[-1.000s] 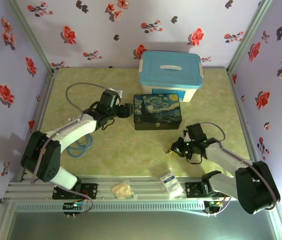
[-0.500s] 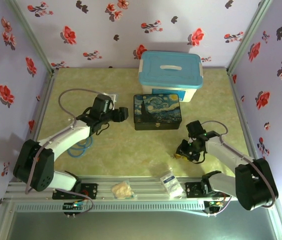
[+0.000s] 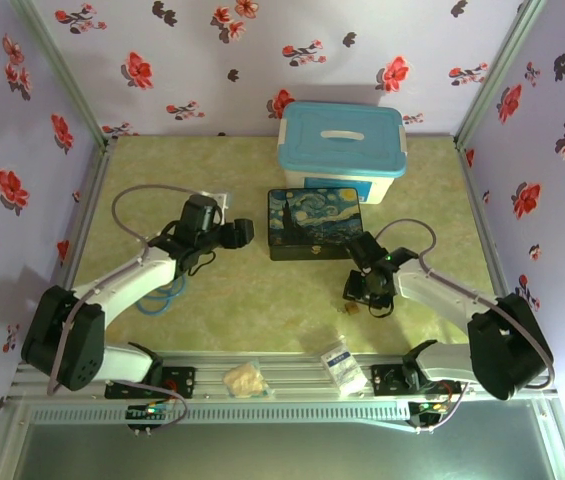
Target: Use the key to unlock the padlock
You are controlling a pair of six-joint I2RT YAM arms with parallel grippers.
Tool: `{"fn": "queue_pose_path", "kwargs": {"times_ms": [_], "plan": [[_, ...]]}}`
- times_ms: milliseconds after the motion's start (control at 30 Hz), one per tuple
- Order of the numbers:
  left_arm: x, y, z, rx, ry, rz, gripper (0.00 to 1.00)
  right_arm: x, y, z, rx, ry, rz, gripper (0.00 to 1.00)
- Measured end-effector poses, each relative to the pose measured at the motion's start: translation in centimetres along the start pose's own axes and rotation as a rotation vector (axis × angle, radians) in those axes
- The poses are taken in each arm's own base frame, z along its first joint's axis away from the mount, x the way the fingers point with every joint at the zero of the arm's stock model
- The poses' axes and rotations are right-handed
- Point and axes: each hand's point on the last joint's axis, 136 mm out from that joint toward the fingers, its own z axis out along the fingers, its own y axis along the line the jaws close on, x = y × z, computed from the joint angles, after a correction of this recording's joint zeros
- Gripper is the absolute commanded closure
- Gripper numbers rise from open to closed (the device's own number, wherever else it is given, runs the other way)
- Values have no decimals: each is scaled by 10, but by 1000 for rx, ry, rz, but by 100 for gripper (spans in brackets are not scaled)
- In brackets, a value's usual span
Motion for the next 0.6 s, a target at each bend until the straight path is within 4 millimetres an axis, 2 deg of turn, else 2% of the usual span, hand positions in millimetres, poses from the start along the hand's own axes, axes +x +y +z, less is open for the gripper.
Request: {"fn": "queue_pose_path", "kwargs": {"times_ms": [167,300,400,600], "plan": [[-1,-1,0,7,-2,-5,29,2,0,6,-7,5,28,56],[1,-1,0,12,4,-10,29,0,1,1,-24,-17,47,47],[2,-1,0,12,5,-16,29,0,4,-3,-52,-30,57,46],[2,0,1,12,4,-22,29,12,8,11,-21,17,26,42]]}}
